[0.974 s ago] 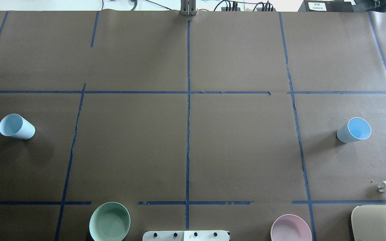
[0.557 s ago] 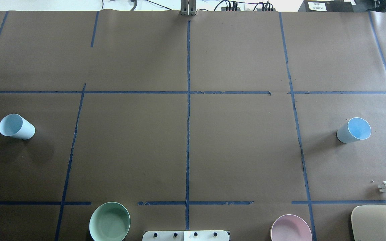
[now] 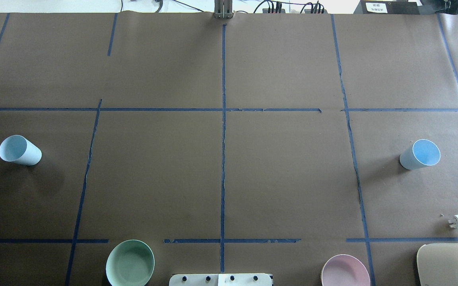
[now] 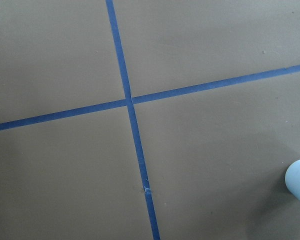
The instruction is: Stack blue cups with both arms
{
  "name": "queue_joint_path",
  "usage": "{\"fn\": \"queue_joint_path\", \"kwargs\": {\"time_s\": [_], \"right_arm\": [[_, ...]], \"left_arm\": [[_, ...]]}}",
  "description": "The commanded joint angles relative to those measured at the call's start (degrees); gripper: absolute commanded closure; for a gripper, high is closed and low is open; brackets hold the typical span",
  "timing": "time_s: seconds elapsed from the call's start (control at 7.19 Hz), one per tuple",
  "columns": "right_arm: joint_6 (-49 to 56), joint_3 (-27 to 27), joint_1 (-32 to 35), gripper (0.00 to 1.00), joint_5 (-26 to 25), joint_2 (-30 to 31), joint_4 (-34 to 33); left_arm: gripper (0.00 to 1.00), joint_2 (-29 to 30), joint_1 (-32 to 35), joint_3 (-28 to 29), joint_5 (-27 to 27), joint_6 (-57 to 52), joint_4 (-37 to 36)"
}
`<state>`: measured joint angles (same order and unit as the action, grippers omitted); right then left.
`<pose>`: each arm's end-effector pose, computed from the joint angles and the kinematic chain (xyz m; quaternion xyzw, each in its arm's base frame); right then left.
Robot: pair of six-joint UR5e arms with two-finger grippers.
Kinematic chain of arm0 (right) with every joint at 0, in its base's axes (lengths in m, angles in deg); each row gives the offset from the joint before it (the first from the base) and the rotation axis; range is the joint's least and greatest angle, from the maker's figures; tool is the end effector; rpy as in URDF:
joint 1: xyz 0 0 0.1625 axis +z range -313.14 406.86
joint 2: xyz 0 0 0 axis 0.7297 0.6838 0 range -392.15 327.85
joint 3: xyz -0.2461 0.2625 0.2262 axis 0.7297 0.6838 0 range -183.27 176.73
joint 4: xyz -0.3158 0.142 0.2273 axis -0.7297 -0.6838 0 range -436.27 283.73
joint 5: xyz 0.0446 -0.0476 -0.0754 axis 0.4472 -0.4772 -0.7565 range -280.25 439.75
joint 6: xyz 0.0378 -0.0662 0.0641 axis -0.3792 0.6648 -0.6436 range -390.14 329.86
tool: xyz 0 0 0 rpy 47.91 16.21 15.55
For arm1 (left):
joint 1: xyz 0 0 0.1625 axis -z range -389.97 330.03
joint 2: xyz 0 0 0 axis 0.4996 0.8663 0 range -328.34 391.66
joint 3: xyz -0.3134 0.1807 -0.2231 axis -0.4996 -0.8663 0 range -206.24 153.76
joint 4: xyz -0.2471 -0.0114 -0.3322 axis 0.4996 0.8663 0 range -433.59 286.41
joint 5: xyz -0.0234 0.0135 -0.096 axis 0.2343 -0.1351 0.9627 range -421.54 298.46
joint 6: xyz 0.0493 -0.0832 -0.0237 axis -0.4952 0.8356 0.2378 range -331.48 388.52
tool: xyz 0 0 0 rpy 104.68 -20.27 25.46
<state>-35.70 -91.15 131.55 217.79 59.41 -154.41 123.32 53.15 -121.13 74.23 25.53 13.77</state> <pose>0.0140 -0.4913 0.6643 0.0263 -0.4103 -0.0270 0.9112 -0.0009 -0.5099 0.6051 0.0182 0.3895 0.0924 0.9162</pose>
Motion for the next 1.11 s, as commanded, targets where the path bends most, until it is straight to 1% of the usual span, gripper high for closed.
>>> {"fn": "queue_joint_path", "kwargs": {"time_s": [0.0, 0.14, 0.28, 0.42, 0.56, 0.7, 0.83, 0.97], "right_arm": [[-0.2, -0.2, -2.2, 0.00, -0.2, -0.1, 1.9], [-0.4, 0.0, -2.3, 0.00, -0.2, 0.0, 3.3], [-0.2, 0.0, -3.0, 0.00, -0.1, 0.0, 3.4], [-0.1, 0.0, -3.3, 0.00, -0.1, 0.0, 3.4], [-0.2, 0.0, -3.4, 0.00, 0.0, 0.0, 3.4], [-0.5, 0.0, -3.7, 0.00, 0.2, 0.0, 3.4], [-0.5, 0.0, -3.9, 0.00, 0.2, 0.0, 3.4], [-0.7, 0.1, -4.1, 0.00, 0.2, 0.0, 3.3]], "left_arm": [[0.00, 0.1, -10.4, -3.6, -0.5, 16.5, 3.7], [0.00, -0.1, -12.8, -4.1, -0.5, 25.0, 8.7], [0.00, -2.3, -16.8, -4.2, -0.8, 32.3, 15.4], [0.00, -5.0, -19.7, -4.2, -0.9, 35.7, 21.7], [0.00, -5.3, -21.3, -4.2, -0.9, 38.8, 23.0], [0.00, -5.4, -24.4, -4.0, -1.3, 40.6, 23.0], [0.00, -5.4, -25.9, -3.4, -4.2, 40.6, 23.1], [0.13, -5.2, -26.9, -2.3, -5.1, 40.5, 23.2]]}}
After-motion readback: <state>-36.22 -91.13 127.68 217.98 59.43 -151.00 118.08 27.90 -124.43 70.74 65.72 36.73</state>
